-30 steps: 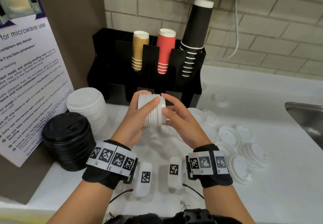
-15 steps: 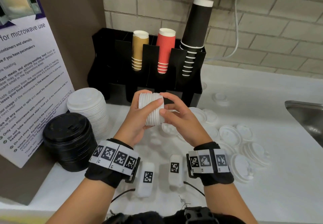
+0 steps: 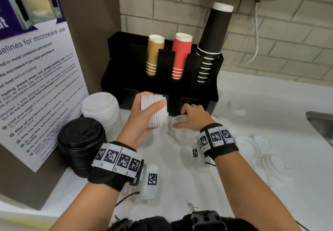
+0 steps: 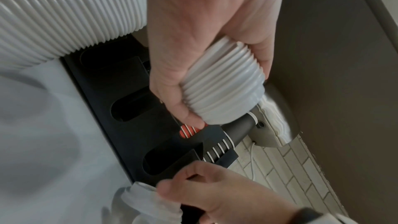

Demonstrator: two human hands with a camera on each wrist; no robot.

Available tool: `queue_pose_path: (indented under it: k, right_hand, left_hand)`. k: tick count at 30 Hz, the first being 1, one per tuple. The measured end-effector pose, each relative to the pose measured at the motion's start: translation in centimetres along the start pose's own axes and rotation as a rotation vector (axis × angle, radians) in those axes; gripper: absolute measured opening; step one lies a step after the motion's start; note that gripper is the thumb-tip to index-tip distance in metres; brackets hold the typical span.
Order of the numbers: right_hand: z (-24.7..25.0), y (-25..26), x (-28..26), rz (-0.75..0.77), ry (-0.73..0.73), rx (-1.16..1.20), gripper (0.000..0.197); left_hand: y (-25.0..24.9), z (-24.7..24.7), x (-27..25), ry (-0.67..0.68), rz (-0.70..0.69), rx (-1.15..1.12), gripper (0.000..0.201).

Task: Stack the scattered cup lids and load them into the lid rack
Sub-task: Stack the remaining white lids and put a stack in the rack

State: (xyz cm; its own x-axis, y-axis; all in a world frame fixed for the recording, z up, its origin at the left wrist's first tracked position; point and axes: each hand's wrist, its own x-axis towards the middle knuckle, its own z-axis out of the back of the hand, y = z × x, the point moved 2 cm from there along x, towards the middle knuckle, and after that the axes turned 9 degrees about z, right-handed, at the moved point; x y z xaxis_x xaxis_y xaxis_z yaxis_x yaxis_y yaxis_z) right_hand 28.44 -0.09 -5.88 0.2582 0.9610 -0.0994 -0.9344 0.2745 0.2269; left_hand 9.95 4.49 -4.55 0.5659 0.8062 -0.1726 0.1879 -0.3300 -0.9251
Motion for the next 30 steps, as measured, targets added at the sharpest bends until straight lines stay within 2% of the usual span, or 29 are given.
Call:
queue_pose_path:
  k: [4, 6, 10, 14, 17, 22, 30]
  right_hand:
    - [-0.9, 1.0, 1.2, 0.037, 0.056, -0.160, 0.065]
    - [-0.8, 0.9, 1.3, 0.044, 0.065, -0.143, 0.063]
    - [0.8, 0.0, 0.2, 0.003, -0.035, 0.178, 0.061]
    - [1.2, 0.2, -2.6, 0.000, -0.257, 0.846, 0.052]
    - [0.2, 1.7, -4.5, 0.063, -0.362, 1.178, 0.054]
    - [-1.3, 3.6, -5.7, 0.118, -0.380, 1.339, 0.048]
    - [-1.0, 3.1, -6.4, 0.110, -0.395, 1.386, 0.033]
  left_hand:
    - [0.2, 0.1, 0.0, 0.003, 0.004, -0.011, 0.051]
    - [0.4, 0.2, 0.0, 0.004, 0.006, -0.020, 0.049]
    - [0.6, 0.2, 0.0, 0.001, 0.017, -0.039, 0.052]
    - [0.9, 0.0, -0.1, -0.014, 0.014, -0.055, 0.054]
    - [1.0, -0.5, 0.0, -0.017, 0.014, -0.084, 0.055]
    - [1.2, -1.6, 0.0, 0.024, -0.015, -0.093, 0.054]
    - [1.5, -2.1, -0.1, 0.068, -0.047, -0.004, 0.051]
